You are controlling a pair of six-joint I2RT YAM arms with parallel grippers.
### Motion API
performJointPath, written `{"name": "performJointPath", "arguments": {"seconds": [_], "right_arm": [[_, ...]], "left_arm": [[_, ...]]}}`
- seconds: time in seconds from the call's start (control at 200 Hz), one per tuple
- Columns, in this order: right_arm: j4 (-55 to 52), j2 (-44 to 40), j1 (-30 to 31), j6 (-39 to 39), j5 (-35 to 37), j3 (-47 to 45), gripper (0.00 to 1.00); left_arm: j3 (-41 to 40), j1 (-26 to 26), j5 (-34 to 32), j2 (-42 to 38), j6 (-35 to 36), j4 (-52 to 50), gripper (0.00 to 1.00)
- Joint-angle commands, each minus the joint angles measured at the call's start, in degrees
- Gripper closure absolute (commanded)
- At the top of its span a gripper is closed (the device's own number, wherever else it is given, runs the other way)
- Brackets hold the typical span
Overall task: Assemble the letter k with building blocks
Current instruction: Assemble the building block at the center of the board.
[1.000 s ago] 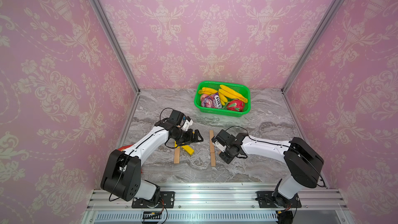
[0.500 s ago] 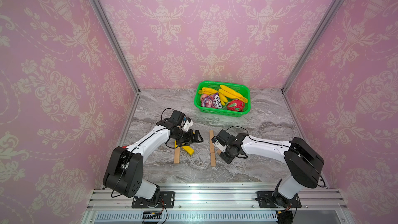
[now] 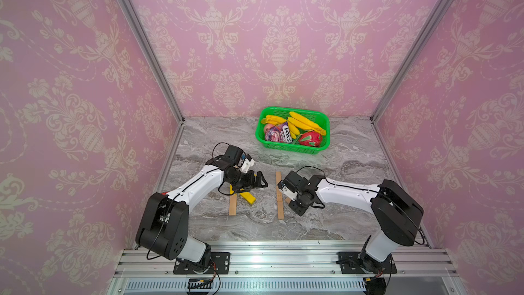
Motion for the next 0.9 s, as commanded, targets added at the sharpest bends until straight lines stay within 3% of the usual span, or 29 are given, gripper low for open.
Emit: {"name": "performJointPath", "arguments": {"seconds": [0.0,0.89], "right_arm": [[-1.2,1.7,0.4,-1.9,-0.6,1.4,0.71],[-1.2,4.1,0.4,-2.9,0.6,3.7,0.73]], "left_arm": [[1.4,0.6,1.6,0.5,-0.1,-0.2,0.01],[1.6,0.5,1.6,0.9,-0.4,-0.2,0.01]]}}
